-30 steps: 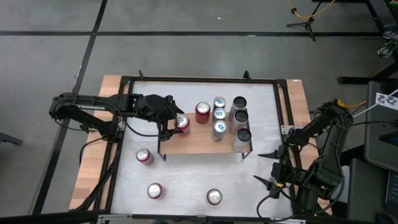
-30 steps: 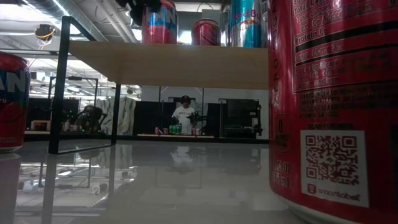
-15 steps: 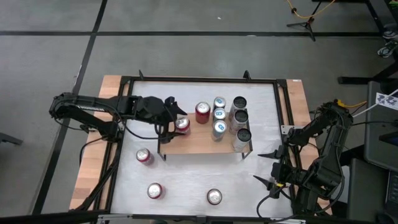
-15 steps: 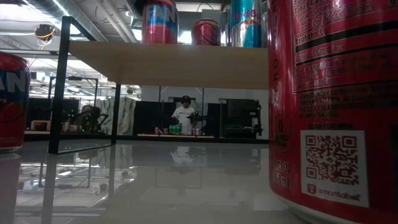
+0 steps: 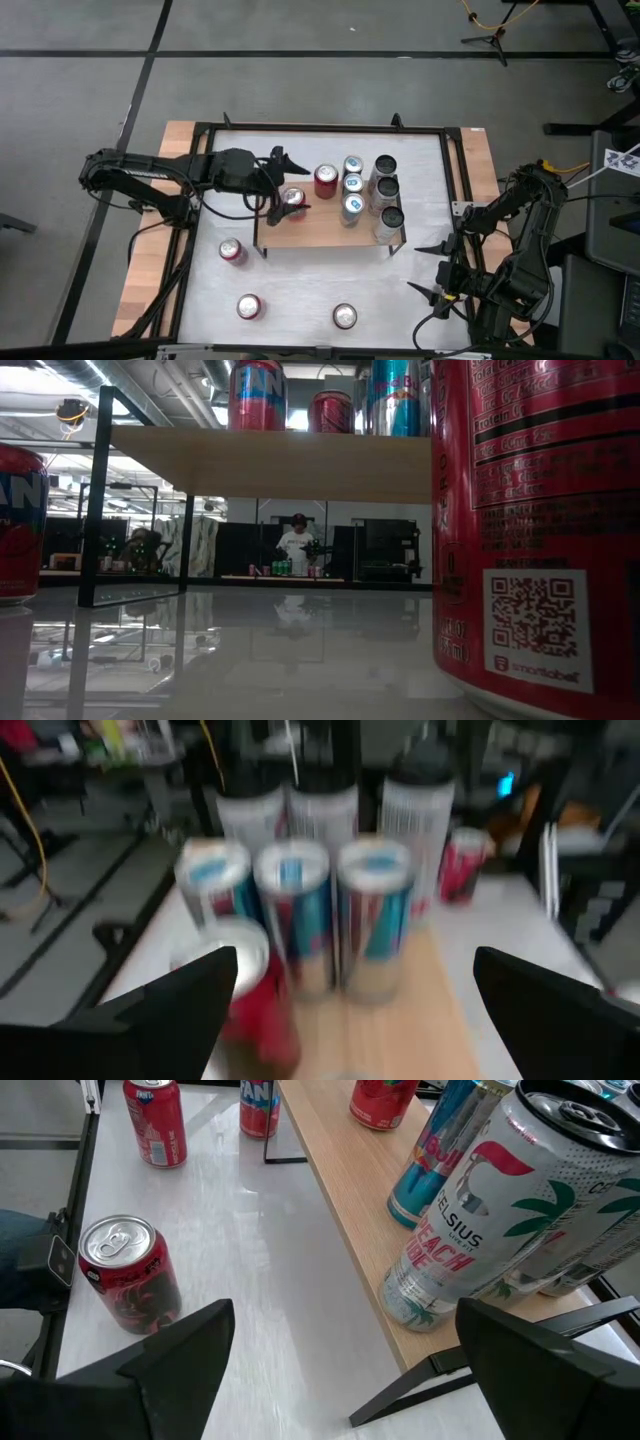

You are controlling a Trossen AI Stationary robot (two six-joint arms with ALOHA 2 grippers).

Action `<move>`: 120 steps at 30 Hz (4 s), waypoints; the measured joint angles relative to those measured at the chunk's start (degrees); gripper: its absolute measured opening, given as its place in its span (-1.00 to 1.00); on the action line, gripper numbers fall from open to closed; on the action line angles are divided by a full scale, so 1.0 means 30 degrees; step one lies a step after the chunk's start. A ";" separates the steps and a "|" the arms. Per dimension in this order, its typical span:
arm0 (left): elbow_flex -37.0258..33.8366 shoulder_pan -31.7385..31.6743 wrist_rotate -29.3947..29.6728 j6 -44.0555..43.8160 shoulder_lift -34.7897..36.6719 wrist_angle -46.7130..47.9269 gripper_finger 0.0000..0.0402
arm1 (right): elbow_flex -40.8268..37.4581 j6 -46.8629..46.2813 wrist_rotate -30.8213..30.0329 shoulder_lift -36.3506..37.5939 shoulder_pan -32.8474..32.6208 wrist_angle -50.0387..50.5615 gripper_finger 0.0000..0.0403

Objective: Place canned beverage on shelf
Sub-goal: Put the top right red soda can on the shelf

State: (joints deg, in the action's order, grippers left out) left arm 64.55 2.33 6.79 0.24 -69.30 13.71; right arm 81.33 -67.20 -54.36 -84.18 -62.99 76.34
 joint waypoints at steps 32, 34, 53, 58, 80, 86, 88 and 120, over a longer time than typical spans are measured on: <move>0.1559 0.6520 1.2911 -0.6352 -0.0291 0.5399 0.99 | 0.0003 0.0004 -0.0001 0.0000 0.0002 0.0007 0.84; 0.1559 0.6524 1.2949 -0.7274 -0.0291 0.6288 0.99 | 0.0003 0.0002 -0.0002 0.0000 -0.0004 0.0007 0.84; 0.0852 0.6585 1.3426 -1.0955 -0.2208 0.8065 0.99 | 0.0003 0.0003 -0.0004 0.0000 -0.0003 0.0007 0.84; 0.0852 0.6526 1.4079 -1.0947 -0.3203 0.7785 0.99 | 0.0003 0.0002 -0.0004 0.0000 0.0000 0.0007 0.84; 0.0845 0.6061 1.3978 -1.1577 -0.3905 0.7563 0.92 | -0.0003 0.0006 -0.0004 0.0000 -0.0004 0.0000 0.84; 0.0845 0.6061 1.4018 -1.1610 -0.3905 0.7541 0.66 | 0.0003 0.0001 -0.0003 0.0000 0.0002 0.0007 0.84; 0.0843 0.6061 1.4023 -1.1610 -0.3905 0.7526 0.56 | 0.0003 0.0003 -0.0004 0.0000 -0.0005 0.0004 0.84; 0.0845 0.2745 0.7286 -0.3894 -0.2842 0.5816 0.40 | 0.0001 0.0000 -0.0003 0.0000 0.0002 0.0000 0.84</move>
State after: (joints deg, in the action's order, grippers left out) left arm 67.09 10.56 28.64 -11.44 -77.82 31.16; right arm 81.34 -67.20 -54.36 -84.18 -62.98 76.34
